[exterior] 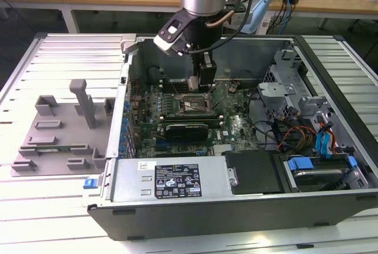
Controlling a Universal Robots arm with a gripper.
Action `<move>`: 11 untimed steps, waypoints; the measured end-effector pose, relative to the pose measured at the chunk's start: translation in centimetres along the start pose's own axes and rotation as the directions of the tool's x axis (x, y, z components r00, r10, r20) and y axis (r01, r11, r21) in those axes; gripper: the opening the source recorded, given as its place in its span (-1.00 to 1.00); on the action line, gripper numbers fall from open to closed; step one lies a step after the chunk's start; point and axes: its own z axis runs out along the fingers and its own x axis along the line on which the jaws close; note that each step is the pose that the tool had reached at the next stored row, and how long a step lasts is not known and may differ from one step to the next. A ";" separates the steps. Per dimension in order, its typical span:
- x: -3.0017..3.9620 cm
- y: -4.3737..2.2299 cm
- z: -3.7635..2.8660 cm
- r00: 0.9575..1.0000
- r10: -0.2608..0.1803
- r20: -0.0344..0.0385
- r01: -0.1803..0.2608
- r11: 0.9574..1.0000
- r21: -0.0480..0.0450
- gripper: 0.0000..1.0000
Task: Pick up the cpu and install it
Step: 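Place the cpu into insertion slot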
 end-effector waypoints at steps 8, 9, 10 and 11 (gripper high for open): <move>0.10 -0.39 2.19 1.000 -0.001 0.000 0.001 1.000 -0.002 0.09; 0.11 -0.41 2.53 1.000 -0.002 0.000 0.002 1.000 -0.002 0.09; 0.12 -0.44 2.97 1.000 -0.002 0.000 0.002 1.000 -0.002 0.09; 0.14 -0.46 3.35 1.000 -0.001 0.000 0.001 1.000 -0.002 0.09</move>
